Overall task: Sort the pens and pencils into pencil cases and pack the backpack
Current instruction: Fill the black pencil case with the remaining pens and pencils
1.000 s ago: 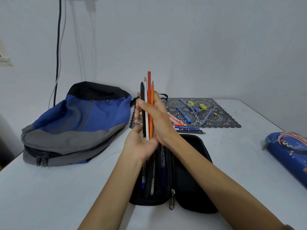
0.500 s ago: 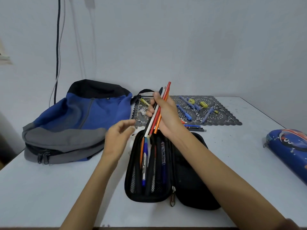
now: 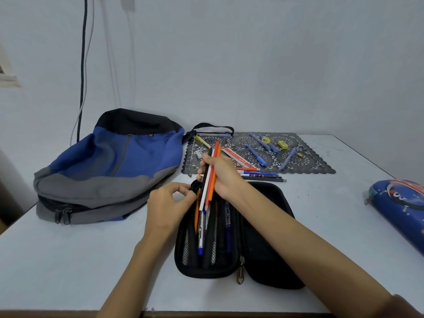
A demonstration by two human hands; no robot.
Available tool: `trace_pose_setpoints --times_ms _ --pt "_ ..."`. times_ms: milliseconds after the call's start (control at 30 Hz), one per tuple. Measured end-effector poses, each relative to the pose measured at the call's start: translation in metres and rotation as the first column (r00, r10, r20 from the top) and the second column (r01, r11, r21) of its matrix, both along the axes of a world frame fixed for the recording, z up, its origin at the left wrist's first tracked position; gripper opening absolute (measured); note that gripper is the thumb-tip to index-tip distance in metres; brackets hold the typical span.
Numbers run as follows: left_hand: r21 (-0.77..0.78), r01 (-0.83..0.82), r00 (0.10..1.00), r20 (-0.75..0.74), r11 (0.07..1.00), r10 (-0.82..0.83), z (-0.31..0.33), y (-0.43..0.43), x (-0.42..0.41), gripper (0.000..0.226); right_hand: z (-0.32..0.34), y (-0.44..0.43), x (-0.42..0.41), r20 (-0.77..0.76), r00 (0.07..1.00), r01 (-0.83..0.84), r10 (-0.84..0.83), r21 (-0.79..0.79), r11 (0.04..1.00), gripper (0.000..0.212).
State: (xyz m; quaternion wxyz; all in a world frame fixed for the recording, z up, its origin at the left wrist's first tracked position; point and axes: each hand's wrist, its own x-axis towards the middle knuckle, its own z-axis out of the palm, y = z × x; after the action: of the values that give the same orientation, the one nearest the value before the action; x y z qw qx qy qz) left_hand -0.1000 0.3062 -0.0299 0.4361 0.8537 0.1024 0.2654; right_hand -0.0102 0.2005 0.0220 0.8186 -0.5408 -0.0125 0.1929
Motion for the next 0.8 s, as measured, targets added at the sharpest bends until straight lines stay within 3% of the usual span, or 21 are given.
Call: trace_pose_setpoints --times_ms 167,300,400,467,600,733,800 --pt "-0.067 -0.008 0.999 0.043 0.998 0.011 -0.002 -0.01 0.001 0.015 -0.008 0.007 -0.007 0.013 1.0 -0.018 0.02 -0.099 0.995 0.018" --pt "-0.087 -0.052 0.998 0.029 0.995 0.055 -0.005 -0.012 0.002 0.016 -0.014 0.006 -0.011 0.037 0.999 -0.034 0.034 -0.018 0.999 0.008" --pt "-0.096 -0.061 0.998 0.007 0.993 0.062 -0.004 -0.013 0.002 0.017 -0.022 0.006 -0.016 0.11 0.993 -0.038 0.041 -0.025 0.999 0.03" --pt "-0.103 -0.061 0.998 0.002 0.993 0.061 -0.004 -0.013 0.002 0.017 -0.024 0.006 -0.02 0.134 0.99 -0.043 0.043 -0.002 0.999 0.032" --pt "-0.122 -0.053 0.999 -0.001 0.991 0.053 -0.003 -0.013 0.002 0.016 -0.024 0.008 -0.022 0.09 0.996 -0.029 0.018 0.116 0.993 0.029" --pt "-0.128 -0.049 0.999 0.001 0.991 0.049 -0.004 -0.012 0.002 0.015 -0.019 0.009 -0.023 -0.006 1.0 0.029 -0.028 0.248 0.968 0.007" --pt "-0.132 -0.046 0.999 0.004 0.99 0.047 -0.005 -0.012 0.002 0.014 -0.019 0.007 -0.023 -0.049 0.997 0.076 -0.065 0.263 0.962 0.022"
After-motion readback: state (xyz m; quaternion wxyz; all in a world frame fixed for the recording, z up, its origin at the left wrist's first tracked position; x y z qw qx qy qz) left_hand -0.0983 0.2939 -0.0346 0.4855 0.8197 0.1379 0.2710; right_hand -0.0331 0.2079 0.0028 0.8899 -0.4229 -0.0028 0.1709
